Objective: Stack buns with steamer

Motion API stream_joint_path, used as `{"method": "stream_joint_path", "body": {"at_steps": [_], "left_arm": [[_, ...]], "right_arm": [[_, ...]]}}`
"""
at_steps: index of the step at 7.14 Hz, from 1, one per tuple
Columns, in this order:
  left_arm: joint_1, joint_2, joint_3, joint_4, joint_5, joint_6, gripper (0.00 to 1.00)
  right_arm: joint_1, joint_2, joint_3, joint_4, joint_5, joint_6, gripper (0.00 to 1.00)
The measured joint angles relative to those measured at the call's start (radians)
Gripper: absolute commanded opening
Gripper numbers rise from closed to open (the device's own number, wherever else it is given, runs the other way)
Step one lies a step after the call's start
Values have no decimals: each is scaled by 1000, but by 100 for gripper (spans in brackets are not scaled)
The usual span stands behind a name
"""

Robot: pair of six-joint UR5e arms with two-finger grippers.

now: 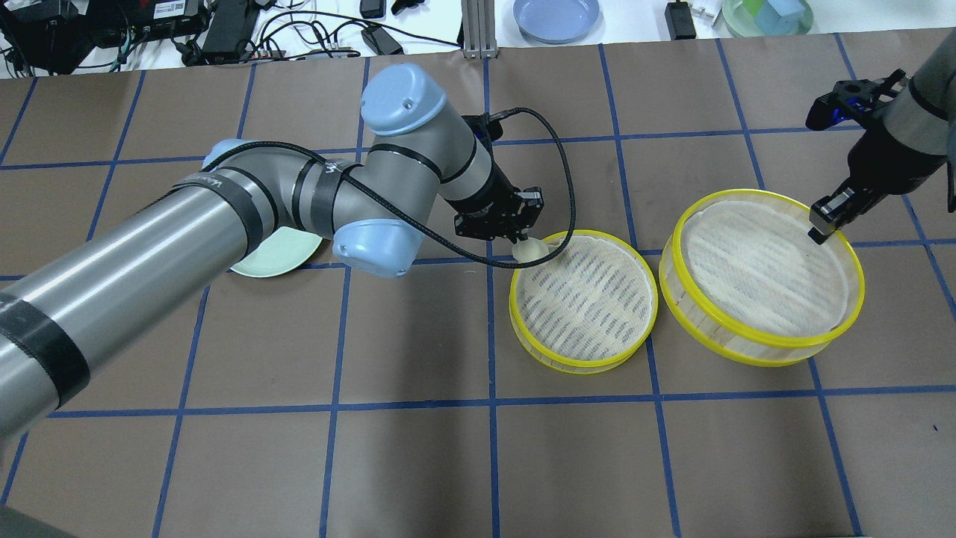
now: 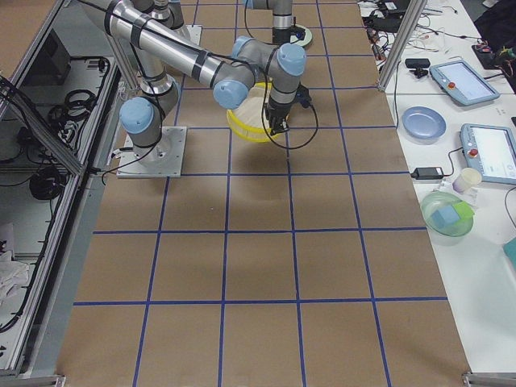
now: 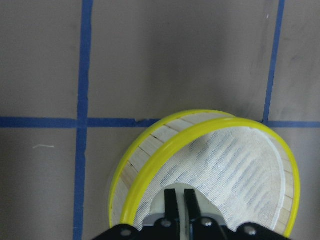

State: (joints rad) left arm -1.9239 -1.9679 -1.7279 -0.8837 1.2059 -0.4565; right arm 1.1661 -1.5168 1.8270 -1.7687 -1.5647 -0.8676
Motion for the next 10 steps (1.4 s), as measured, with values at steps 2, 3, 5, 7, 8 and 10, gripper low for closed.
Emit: {"method": "stream_joint_path", "body": {"at_steps": [2,3,5,7,8,10], "left_arm": [[-36,-14,-9,4,3,-52,100],[-41,-19,-10,5,3,-68,100],[-37,-5,0,0,21,-73,99],[38,32,26,-44,125,-11,99],[102,52,51,-100,186,93,100],[269,79,99,-198,258,276,100]], "right_arm": [[0,3,0,0,0,0,0],[0,4,1,0,0,1,0],[2,5,5,1,0,13,0],[19,2,18,3,7,88,0],[45,-1,31,-2,14,150,0],[148,3,47,-22,18,318,0]]}}
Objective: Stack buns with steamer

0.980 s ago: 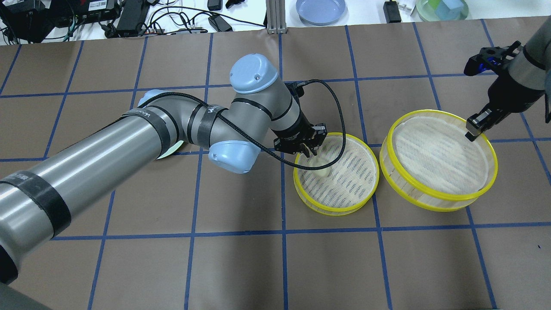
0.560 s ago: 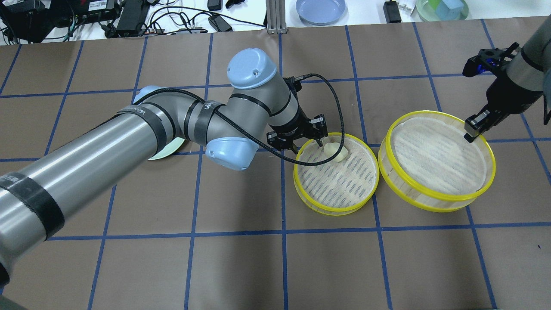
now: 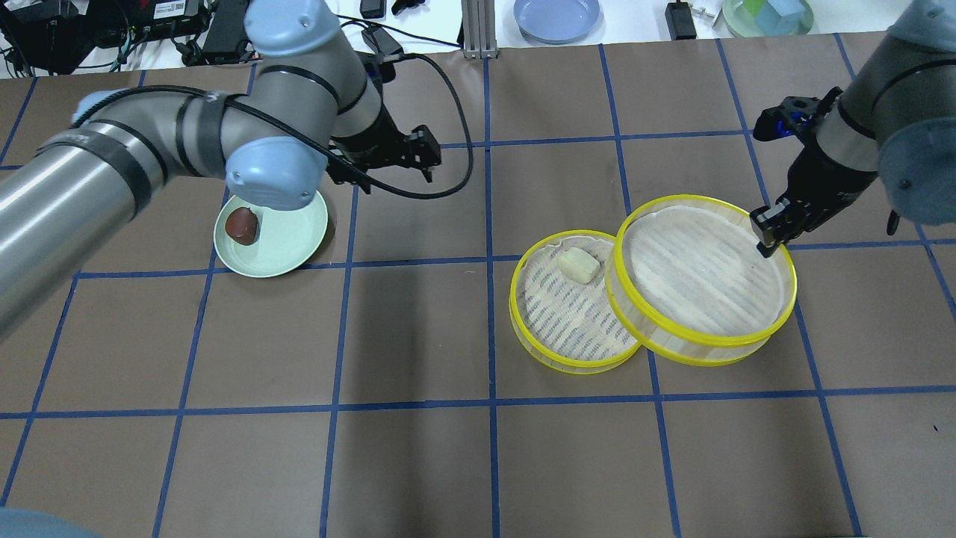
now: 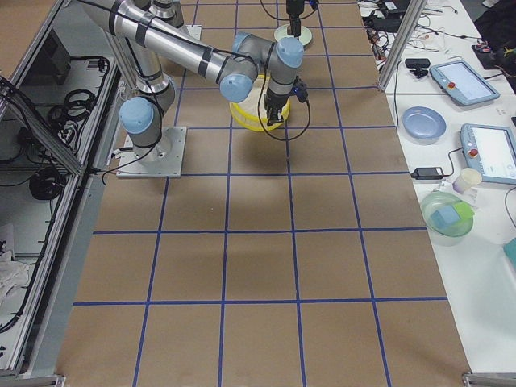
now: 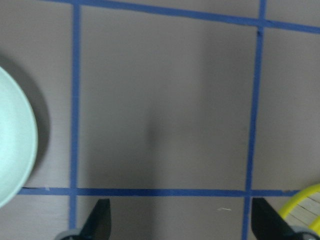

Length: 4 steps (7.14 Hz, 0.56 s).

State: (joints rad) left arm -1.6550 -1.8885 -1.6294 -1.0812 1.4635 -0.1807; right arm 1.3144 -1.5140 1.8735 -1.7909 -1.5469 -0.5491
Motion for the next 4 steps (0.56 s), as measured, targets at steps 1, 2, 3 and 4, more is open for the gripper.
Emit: {"method": "stream_joint_path", "body": {"at_steps": [1,2,3,4], "left_arm": [[81,7,10,-18,18,78,100],[150,7,7,-26,65,197,100],[195,0,-10,-28,124,331,100],[225,-11,-33,-23,163,440,99]], "right_arm": [[69,3,10,-27,-3,87,0],[138,7,33,-92,-10,154,0],[194,10,70,-185,-12,192,0],[222,12,101,-257,-12,206,0]]}}
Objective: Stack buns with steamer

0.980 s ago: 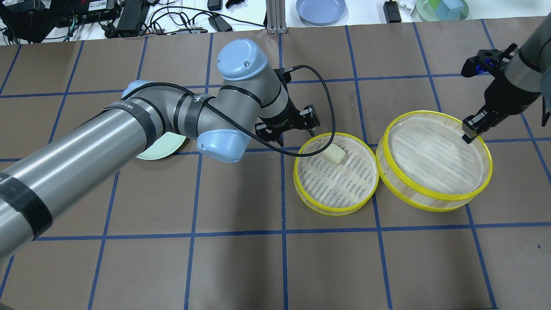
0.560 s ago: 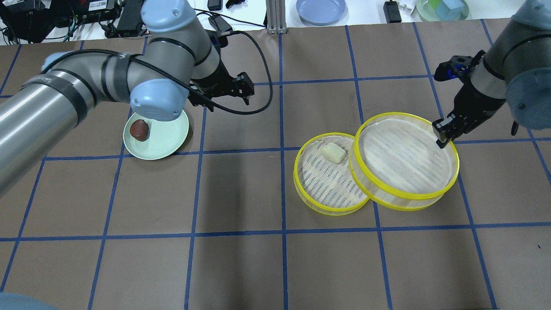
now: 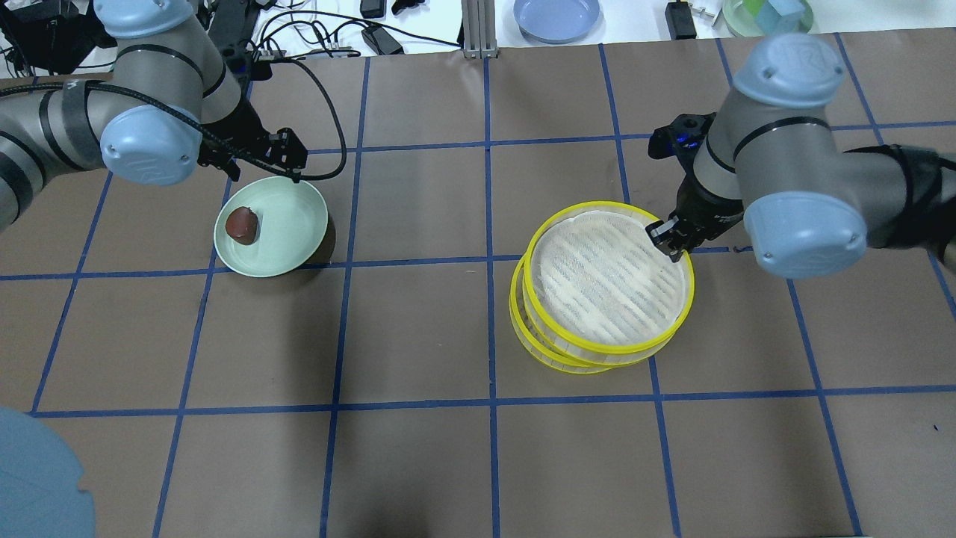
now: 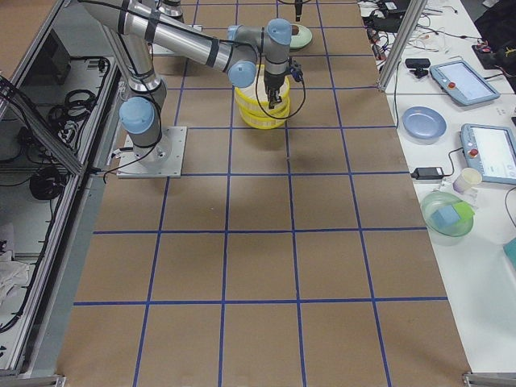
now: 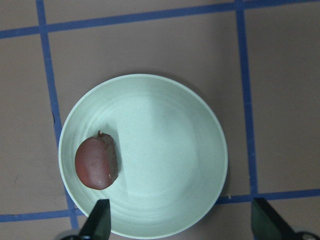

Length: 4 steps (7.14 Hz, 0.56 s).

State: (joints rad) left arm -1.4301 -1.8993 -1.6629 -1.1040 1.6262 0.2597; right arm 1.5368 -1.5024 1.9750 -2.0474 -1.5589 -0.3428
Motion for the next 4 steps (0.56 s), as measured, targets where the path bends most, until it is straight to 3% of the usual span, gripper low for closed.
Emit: {"method": "stream_joint_path", "body": {"at_steps": [4], "left_arm": [[65,-82,-28,71,48,156,97]], "right_arm": [[17,33,22,-71,-6,4,0]]}}
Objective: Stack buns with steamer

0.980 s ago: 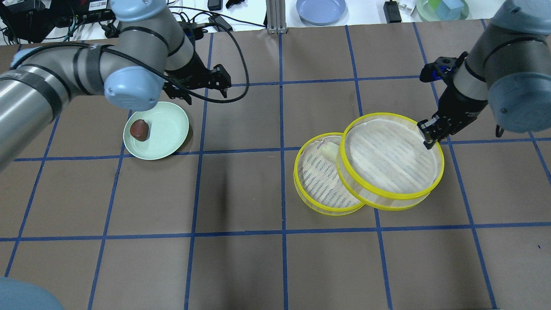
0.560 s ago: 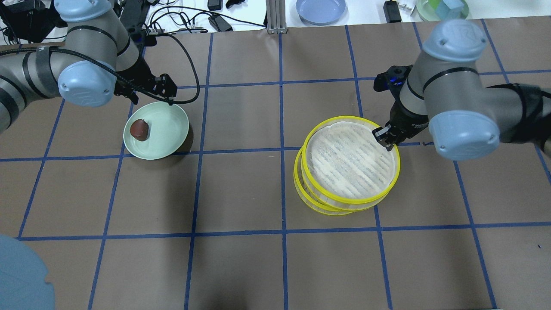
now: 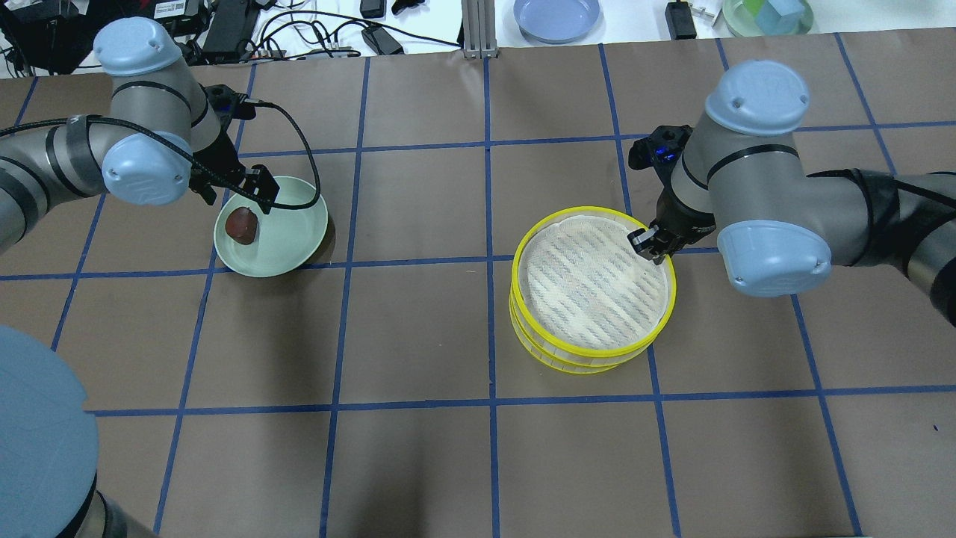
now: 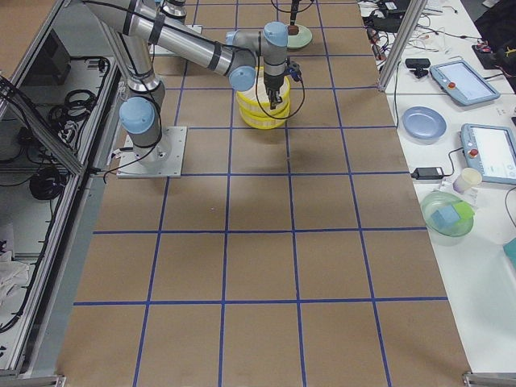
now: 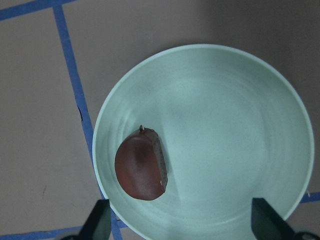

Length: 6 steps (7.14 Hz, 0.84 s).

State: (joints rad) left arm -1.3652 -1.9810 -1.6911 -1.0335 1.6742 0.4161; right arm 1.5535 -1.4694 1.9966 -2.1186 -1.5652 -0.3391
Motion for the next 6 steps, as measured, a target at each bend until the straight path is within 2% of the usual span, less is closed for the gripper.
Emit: {"method": "stream_joint_path", "body": {"at_steps": [3,4,5,6], "left_arm": [[37,-66,1,32,25,160,96],[40,-84,1,36,23,171,70],[41,-99,2,37,20,174,28],[41,-108,3,38,18,174,0]], "right_arm": [[3,40,-1,-39,-22,7,0],[5,44,-1,-42,-23,14,0],[10,44,-1,-43,-24,23,0],[20,45,-2,-43,-26,36,0]]}}
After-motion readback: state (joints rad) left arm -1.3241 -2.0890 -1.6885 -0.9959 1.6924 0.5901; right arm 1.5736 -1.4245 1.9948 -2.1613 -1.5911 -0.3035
